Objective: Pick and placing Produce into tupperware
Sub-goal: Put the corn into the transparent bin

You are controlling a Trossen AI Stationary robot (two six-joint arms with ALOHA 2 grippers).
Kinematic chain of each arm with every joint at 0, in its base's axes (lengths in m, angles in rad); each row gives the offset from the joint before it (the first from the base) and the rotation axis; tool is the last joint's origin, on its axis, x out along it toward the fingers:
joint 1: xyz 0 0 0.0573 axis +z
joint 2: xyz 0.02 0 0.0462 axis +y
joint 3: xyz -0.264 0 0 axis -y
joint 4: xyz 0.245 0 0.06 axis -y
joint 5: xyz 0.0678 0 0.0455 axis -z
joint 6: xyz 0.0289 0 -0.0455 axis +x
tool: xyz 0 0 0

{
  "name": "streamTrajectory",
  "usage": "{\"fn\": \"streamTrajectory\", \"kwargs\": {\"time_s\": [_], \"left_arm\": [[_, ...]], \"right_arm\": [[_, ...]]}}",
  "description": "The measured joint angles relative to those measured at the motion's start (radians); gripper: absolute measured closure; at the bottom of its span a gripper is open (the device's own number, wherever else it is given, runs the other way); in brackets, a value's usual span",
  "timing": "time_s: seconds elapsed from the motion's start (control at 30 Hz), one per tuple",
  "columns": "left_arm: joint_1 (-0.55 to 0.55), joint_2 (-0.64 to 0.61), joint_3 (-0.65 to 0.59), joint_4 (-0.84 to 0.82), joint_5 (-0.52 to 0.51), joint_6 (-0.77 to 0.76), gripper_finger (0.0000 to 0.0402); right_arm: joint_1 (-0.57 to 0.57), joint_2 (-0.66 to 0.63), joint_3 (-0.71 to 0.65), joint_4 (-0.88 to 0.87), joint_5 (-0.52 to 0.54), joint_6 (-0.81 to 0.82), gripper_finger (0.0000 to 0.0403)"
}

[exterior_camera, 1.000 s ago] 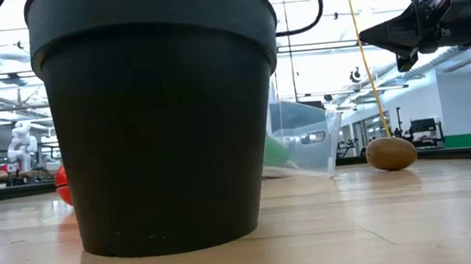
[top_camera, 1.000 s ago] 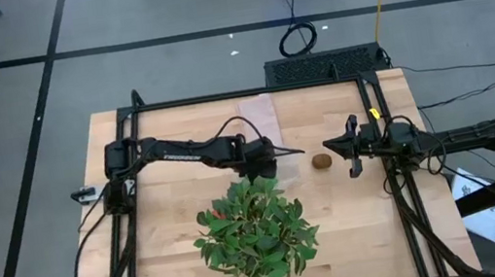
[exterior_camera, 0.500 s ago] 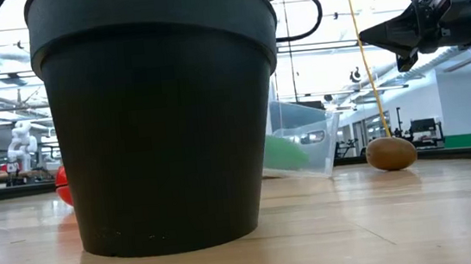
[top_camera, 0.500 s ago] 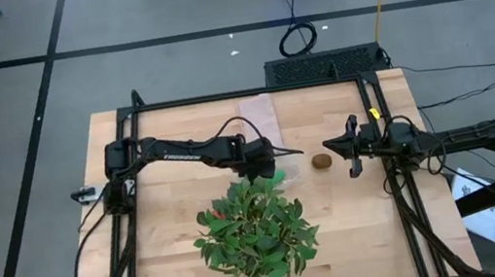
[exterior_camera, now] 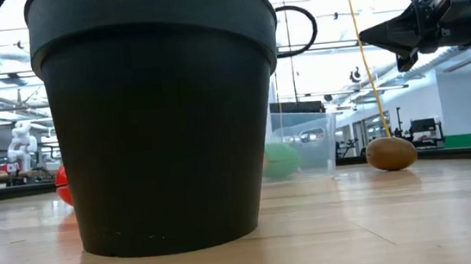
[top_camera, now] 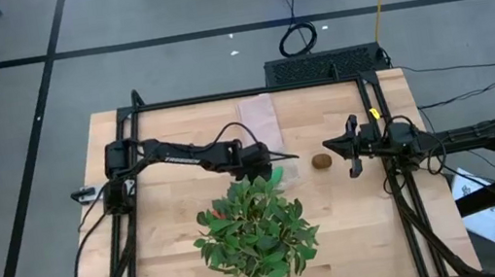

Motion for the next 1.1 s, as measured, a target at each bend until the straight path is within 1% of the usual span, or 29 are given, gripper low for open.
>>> {"fn": "streamTrajectory", "kwargs": {"time_s": [0.2,0.3,0.57,0.63,0.97,1.1], "left_arm": [[0.002,-0.004,-0.036,0.076,0.012,0.000,0.0094],[0.000,-0.005,-0.037,0.084,0.015,0.038,0.0094],[-0.017,-0.005,-0.038,0.079,0.023,0.268,0.0094],[-0.023,-0.005,-0.038,0.081,0.018,0.302,0.0094],[-0.027,-0.003,-0.025,0.077,0.017,0.342,0.0094],[-0.026,0.001,-0.004,0.074,0.040,0.346,0.0094]], "right_arm": [[0.000,0.000,0.000,0.000,0.000,0.000,0.0403],[0.000,0.000,0.000,0.000,0.000,0.000,0.0403],[0.000,0.000,0.000,0.000,0.000,0.004,0.0403],[0.000,0.000,0.000,0.000,0.000,0.005,0.0403],[0.000,0.000,0.000,0.009,0.000,-0.011,0.0403],[0.000,0.000,0.000,0.015,0.000,-0.018,0.0403]]}}
